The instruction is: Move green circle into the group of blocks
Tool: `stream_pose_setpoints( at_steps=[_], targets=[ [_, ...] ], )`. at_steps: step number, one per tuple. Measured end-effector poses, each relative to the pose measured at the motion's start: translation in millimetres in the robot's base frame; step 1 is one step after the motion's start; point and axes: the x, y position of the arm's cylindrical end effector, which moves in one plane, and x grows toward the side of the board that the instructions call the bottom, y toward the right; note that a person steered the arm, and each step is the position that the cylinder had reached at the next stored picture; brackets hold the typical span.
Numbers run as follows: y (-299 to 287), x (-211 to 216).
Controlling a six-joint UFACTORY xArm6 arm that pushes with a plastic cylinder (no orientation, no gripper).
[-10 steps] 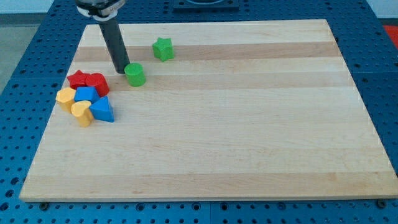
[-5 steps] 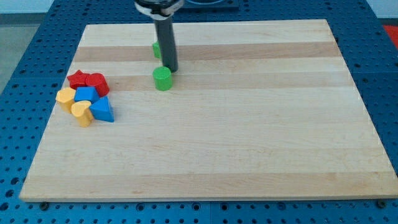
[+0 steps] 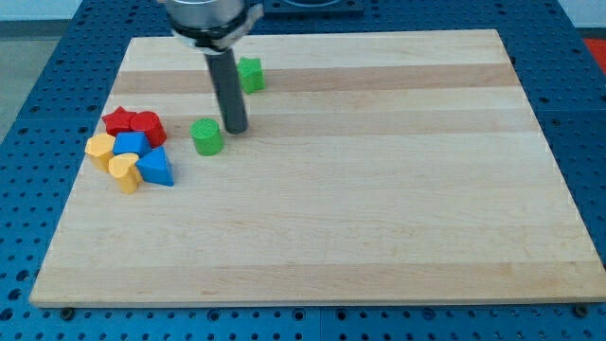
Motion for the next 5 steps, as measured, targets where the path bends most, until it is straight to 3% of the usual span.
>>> stream_pose_setpoints(
  at_steps=[1, 4, 5],
  targets=[
    [29, 13],
    [-63, 18],
    [-59, 18]
  ],
)
